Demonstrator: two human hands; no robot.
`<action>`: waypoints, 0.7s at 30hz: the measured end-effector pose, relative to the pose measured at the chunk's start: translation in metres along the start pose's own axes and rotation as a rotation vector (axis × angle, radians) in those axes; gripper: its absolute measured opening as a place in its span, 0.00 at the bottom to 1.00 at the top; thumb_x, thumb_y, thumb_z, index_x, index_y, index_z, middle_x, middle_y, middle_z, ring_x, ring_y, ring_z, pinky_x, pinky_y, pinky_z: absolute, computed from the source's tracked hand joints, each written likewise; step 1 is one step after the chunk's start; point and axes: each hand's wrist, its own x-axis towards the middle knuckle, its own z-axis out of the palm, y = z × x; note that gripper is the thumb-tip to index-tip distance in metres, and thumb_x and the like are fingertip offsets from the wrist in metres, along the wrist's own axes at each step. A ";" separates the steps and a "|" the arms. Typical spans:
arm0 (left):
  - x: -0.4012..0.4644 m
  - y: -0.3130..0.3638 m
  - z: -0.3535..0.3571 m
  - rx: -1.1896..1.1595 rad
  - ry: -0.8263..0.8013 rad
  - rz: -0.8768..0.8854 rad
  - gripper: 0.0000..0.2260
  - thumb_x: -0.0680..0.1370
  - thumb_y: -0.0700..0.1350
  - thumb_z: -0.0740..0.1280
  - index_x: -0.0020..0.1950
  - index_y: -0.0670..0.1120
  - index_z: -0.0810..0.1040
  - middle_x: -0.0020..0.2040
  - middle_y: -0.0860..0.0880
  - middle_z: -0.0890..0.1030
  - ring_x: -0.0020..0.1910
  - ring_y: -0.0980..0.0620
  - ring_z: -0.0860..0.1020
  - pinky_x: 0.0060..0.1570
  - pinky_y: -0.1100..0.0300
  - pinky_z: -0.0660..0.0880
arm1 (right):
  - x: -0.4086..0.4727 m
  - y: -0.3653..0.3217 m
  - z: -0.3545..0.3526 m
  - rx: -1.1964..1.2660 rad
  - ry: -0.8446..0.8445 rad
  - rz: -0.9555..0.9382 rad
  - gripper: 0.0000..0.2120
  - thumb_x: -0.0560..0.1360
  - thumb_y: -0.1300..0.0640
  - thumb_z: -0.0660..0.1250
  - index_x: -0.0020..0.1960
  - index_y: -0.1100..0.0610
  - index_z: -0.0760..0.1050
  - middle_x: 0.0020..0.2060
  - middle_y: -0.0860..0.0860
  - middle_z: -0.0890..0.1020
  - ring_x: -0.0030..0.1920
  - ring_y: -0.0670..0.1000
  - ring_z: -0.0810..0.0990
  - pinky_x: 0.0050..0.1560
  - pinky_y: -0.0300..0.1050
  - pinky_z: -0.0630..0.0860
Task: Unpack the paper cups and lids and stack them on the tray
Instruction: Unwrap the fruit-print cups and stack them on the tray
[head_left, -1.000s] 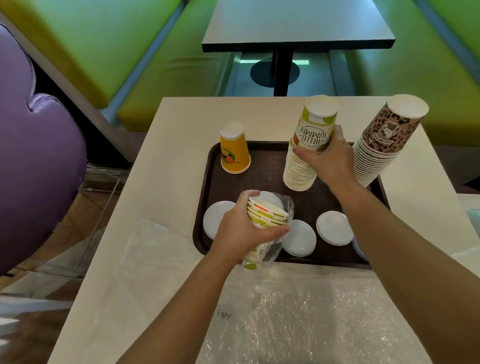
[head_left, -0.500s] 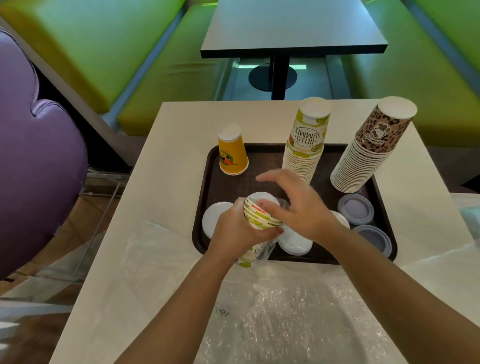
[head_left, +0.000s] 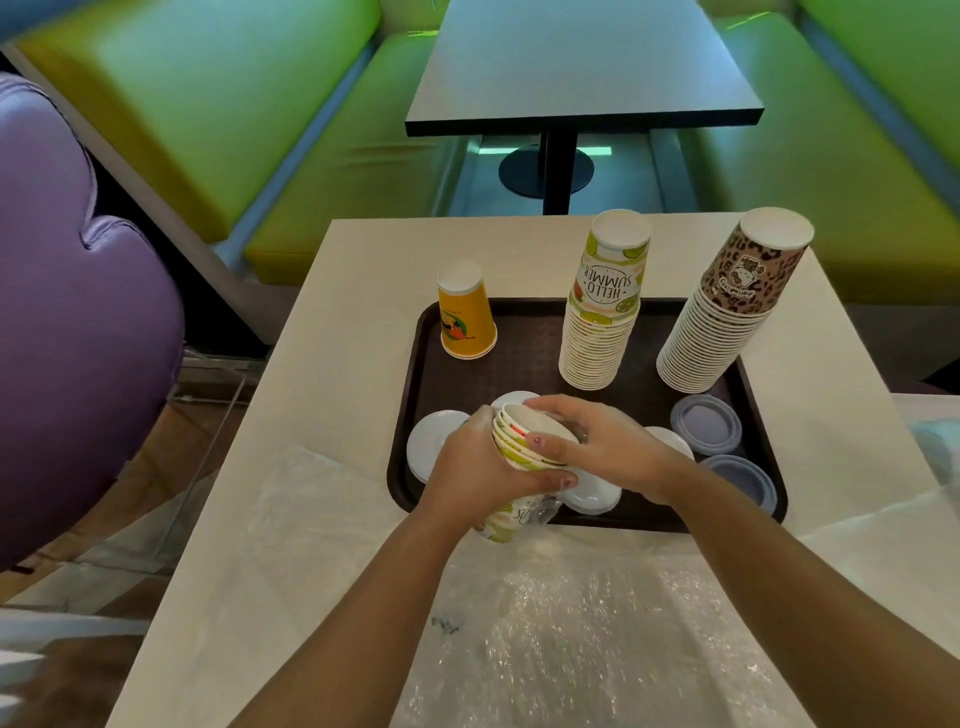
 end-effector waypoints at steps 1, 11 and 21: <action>0.000 0.000 0.000 -0.035 -0.011 -0.014 0.31 0.63 0.59 0.77 0.61 0.51 0.71 0.49 0.57 0.77 0.47 0.58 0.76 0.39 0.72 0.69 | 0.000 0.002 0.001 0.045 0.007 0.018 0.30 0.68 0.38 0.62 0.68 0.47 0.69 0.59 0.45 0.77 0.57 0.44 0.77 0.55 0.38 0.76; -0.004 0.006 0.000 -0.202 0.008 0.087 0.27 0.62 0.52 0.80 0.53 0.58 0.68 0.46 0.61 0.77 0.46 0.64 0.78 0.39 0.76 0.73 | 0.004 0.008 0.006 0.724 0.189 0.209 0.12 0.81 0.59 0.56 0.51 0.61 0.77 0.47 0.60 0.80 0.45 0.53 0.79 0.41 0.41 0.78; 0.001 0.013 -0.001 -0.142 0.046 0.098 0.31 0.62 0.52 0.80 0.55 0.50 0.62 0.49 0.57 0.75 0.46 0.58 0.77 0.35 0.74 0.73 | 0.009 0.019 0.010 0.339 0.246 0.138 0.11 0.79 0.65 0.60 0.57 0.56 0.77 0.52 0.54 0.82 0.54 0.53 0.81 0.42 0.37 0.79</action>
